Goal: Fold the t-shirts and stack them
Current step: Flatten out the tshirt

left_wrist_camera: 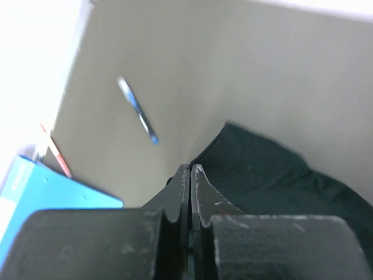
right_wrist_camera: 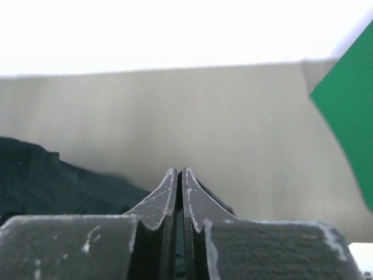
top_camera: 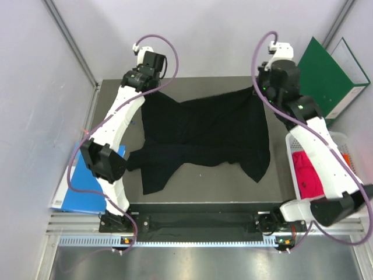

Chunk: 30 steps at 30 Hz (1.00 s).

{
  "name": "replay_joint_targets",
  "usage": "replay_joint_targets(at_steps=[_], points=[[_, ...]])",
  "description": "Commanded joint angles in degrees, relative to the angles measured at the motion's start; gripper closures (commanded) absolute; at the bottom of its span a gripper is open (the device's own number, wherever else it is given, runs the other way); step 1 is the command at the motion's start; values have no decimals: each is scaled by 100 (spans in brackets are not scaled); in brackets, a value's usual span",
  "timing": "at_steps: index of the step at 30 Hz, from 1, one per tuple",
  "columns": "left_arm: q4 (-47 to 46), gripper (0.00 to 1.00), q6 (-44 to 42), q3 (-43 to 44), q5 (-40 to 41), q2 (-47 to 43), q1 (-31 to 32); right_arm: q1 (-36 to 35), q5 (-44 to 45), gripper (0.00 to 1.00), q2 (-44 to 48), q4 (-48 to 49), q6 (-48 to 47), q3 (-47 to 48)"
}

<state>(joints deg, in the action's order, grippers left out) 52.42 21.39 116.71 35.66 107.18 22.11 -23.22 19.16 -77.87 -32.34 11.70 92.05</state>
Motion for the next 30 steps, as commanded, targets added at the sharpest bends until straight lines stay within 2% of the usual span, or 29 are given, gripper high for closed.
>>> replay_joint_targets(at_steps=[1, 7, 19, 30], points=[[-461, 100, -459, 703, 590, -838, -22, 46, 35, 100, 605, 430, -177, 304], [-865, 100, -1206, 1135, 1057, -1497, -14, 37, 132, 100, 1439, 448, -344, 419], [-1551, 100, -1576, 1601, 319, -2833, -13, 37, 176, 100, 2055, 623, -590, 1350], [-1691, 100, -1866, 2251, 328, -3484, -14, 37, 167, 100, 2258, 298, -397, 2396]])
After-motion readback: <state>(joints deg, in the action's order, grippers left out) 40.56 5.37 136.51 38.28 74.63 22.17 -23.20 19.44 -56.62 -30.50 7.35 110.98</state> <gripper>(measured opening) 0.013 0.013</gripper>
